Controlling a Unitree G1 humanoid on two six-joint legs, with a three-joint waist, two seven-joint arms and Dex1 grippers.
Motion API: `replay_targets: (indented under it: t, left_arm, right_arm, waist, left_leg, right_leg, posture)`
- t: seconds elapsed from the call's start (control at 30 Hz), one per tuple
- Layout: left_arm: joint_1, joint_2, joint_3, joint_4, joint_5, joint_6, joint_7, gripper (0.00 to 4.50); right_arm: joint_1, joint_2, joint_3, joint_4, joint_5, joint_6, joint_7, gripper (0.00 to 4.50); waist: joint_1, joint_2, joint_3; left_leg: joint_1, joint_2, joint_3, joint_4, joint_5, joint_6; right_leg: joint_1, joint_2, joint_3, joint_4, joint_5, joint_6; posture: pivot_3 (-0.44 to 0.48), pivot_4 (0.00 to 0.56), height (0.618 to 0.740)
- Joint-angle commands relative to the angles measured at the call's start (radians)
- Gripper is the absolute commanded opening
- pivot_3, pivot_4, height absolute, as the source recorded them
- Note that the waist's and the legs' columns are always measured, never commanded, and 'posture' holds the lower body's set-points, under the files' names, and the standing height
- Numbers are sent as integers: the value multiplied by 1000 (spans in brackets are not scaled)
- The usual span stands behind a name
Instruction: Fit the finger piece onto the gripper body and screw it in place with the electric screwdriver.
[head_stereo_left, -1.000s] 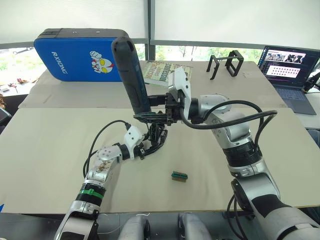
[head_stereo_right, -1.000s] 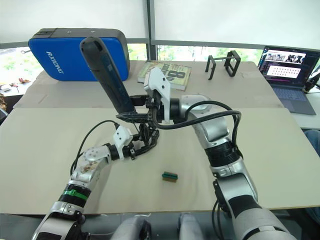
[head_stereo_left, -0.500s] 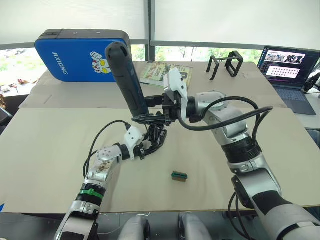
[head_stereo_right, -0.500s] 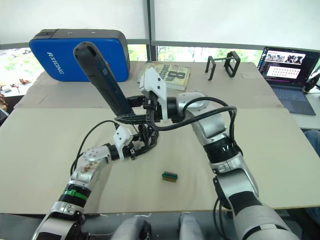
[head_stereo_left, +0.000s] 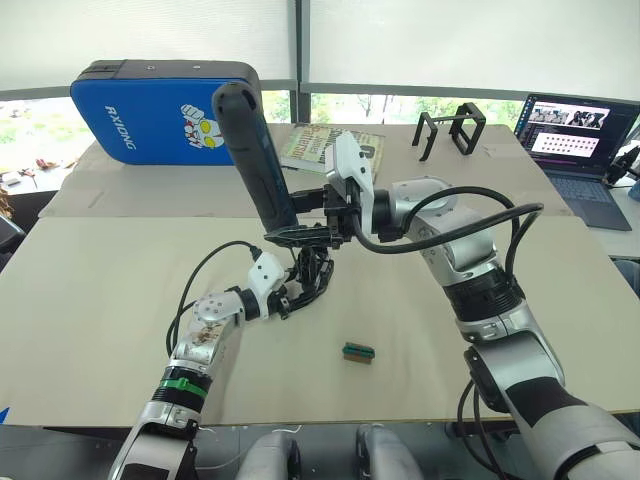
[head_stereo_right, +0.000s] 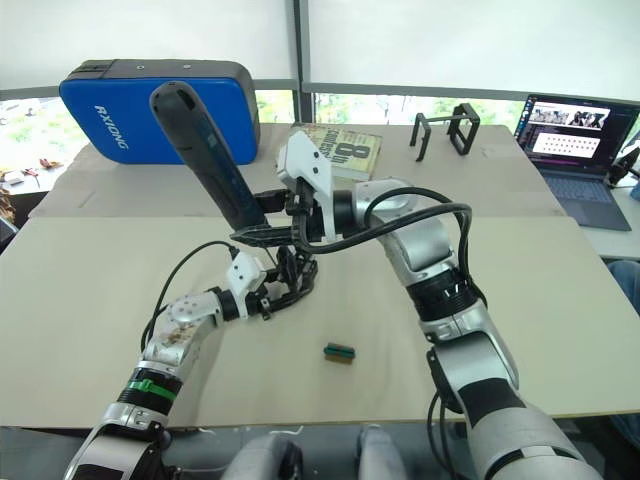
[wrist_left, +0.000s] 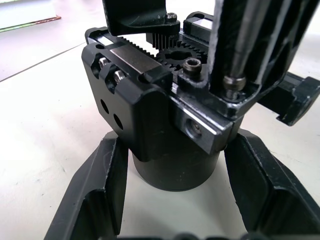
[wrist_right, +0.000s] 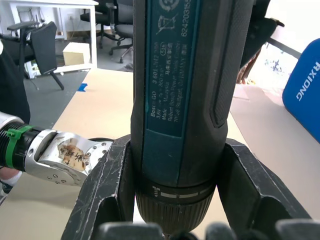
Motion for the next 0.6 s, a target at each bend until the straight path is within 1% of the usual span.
replay_targets:
  t: [0.03, 0.17, 0.3, 0.43, 0.6]
  left_arm:
    - [-22, 3, 17, -36, -22, -23, -10, 2293]
    - [-21, 3, 17, -36, -22, -25, -10, 2293]
    - [-21, 3, 17, -37, -24, -25, -9, 2293]
    - [-20, 5, 16, -36, -24, -27, -9, 2293]
    - [-24, 7, 16, -36, -25, -26, -11, 2293]
  right_arm:
    - [53, -35, 34, 94, -72, 32, -8, 1911]
    - [70, -60, 73, 126, -141, -83, 14, 1911]
    - [76, -70, 80, 157, -146, -131, 19, 1911]
    - [70, -51, 61, 152, -106, -94, 5, 1911]
    - [72, -47, 65, 160, -105, -60, -5, 1911]
  waist:
    - [0, 0, 0]
    - [-1, 0, -2]
    - [-2, 0, -3]
    - [-2, 0, -3]
    - [-2, 0, -3]
  left_leg:
    - [0, 0, 0, 0, 0, 0]
    - [1, 0, 0, 0, 0, 0]
    - [3, 0, 0, -1, 0, 0]
    - [9, 0, 0, -3, 0, 0]
    - [15, 0, 0, -9, 0, -1]
  right_leg:
    - [0, 0, 0, 0, 0, 0]
    - [0, 0, 0, 0, 0, 0]
    - [2, 0, 0, 0, 0, 0]
    - [8, 0, 0, -1, 0, -1]
    - [13, -1, 0, -4, -1, -1]
  posture:
    - [0, 150, 740]
    - [0, 150, 740]
    - [0, 150, 740]
    - [0, 150, 740]
    - [0, 150, 740]
